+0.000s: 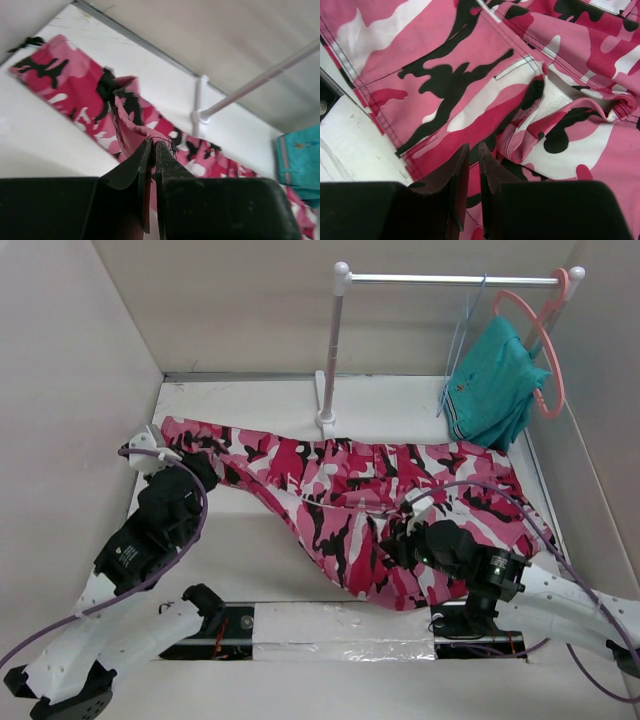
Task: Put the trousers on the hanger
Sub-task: Fold the trousers at the center of the board.
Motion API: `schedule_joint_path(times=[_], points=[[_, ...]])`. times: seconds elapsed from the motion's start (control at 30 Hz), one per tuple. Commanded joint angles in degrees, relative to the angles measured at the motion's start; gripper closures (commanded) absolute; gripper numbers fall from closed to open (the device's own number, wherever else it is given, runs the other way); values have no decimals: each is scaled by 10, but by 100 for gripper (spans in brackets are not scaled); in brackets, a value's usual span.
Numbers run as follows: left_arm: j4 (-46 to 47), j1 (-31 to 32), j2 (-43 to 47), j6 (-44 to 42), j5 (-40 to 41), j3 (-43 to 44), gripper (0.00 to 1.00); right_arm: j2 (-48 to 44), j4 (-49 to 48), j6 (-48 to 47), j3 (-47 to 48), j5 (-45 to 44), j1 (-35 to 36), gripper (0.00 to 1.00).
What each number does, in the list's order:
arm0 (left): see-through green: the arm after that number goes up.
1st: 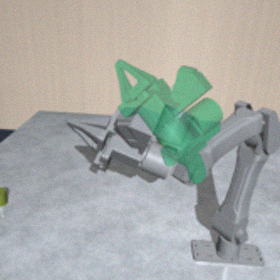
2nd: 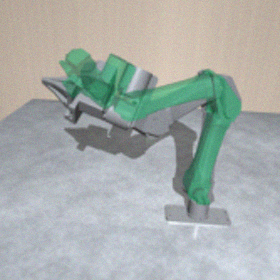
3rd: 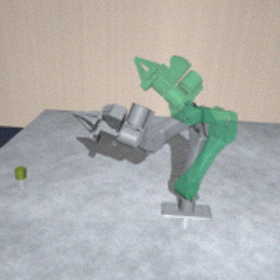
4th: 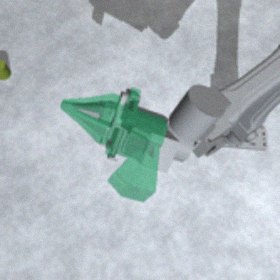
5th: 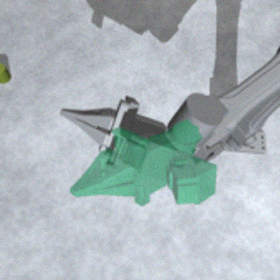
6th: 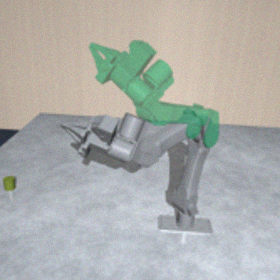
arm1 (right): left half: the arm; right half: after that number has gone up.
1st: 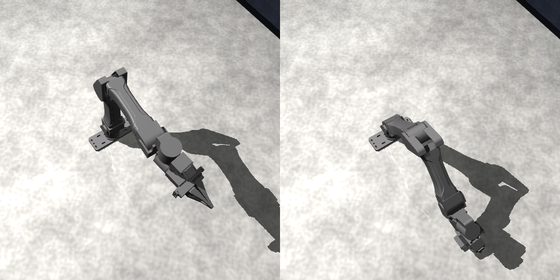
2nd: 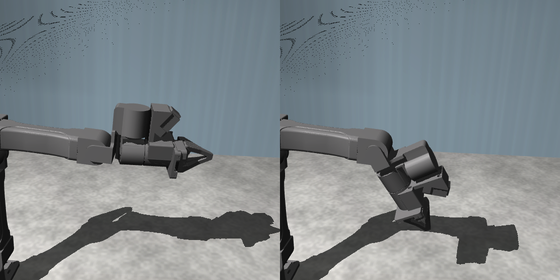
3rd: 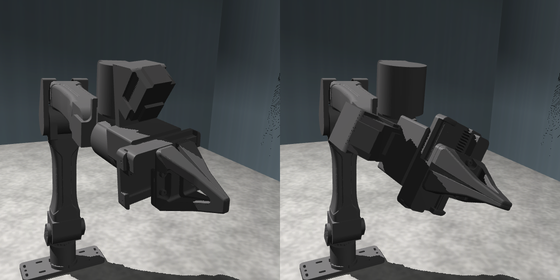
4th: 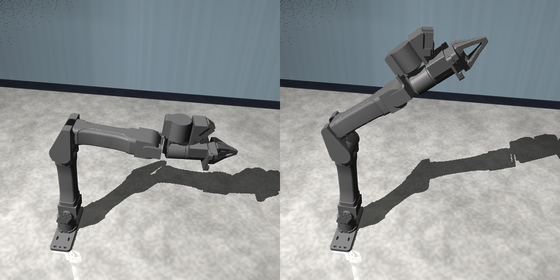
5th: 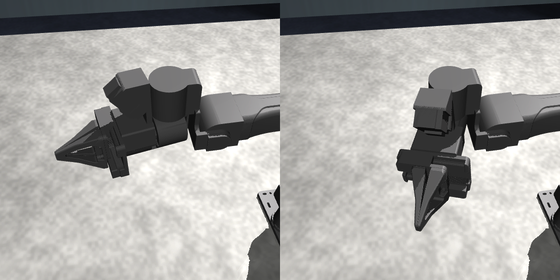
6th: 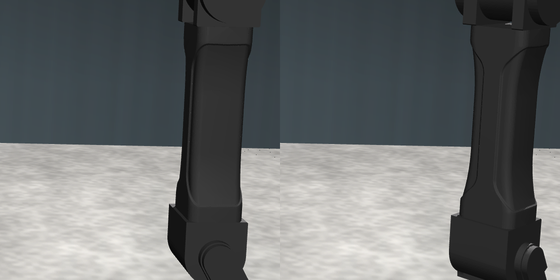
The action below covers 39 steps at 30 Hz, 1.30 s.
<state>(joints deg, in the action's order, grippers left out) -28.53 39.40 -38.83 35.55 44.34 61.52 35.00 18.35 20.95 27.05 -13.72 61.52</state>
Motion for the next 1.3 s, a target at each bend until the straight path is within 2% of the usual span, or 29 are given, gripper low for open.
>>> schedule_joint_path(times=[0.0,0.1,0.27,0.37,0.47,0.53,0.63,0.73,0.8,0.83,0.9,0.93,0.97,1.0,1.03,1.07,1.1,1.13,1.17,1.2,1.23,1.27], points=[[-72,-5,23,-30,71,7,100,7,-35,-17,32,8,-3,81],[-54,-5,56,-25,107,-5,100,10,-68,-22,21,16,-3,81],[-88,-5,83,25,210,-36,100,17,-75,-21,14,24,-3,81],[-46,-5,98,7,264,-50,100,15,-69,-17,13,9,-3,81],[21,-5,103,-56,313,-33,100,9,-57,-6,18,-34,-3,87],[102,-5,103,-142,332,-32,100,6,-26,24,27,-94,-9,100],[217,-5,97,-252,355,-79,100,-9,7,79,26,-178,-24,100],[219,-5,84,-238,356,-121,100,-27,12,92,7,-230,-71,100],[260,-5,85,-260,355,-168,100,-30,23,91,6,-238,-137,100],[280,-5,88,-272,352,-176,100,-28,16,72,5,-222,-162,100],[222,-5,84,-209,357,-159,100,-21,-13,45,-10,-174,-242,100],[165,-5,84,-184,368,-150,100,-9,-33,33,-14,-124,-267,100],[151,-5,95,-164,373,-142,100,-5,-38,30,-17,-101,-290,100],[162,-5,104,-187,381,-147,100,-1,-39,29,-19,-78,-312,100],[263,-5,117,-239,396,-156,100,0,-42,26,-23,-39,-346,100],[332,-5,139,-302,396,-182,100,-5,-44,23,-24,-24,-360,99],[412,-5,147,-450,396,-196,100,-11,-45,21,-27,-16,-372,94],[544,-5,153,-507,392,-208,100,-18,-35,20,-24,-19,-393,81],[559,-5,154,-527,380,-206,100,-26,-20,23,-18,-31,-405,72],[526,-5,145,-506,362,-186,100,-45,-4,29,-15,-42,-417,62],[318,-5,123,-336,328,-149,100,-55,19,35,-10,-63,-431,46],[206,-5,65,-223,306,-64,100,-64,26,42,-5,-71,-460,41]])
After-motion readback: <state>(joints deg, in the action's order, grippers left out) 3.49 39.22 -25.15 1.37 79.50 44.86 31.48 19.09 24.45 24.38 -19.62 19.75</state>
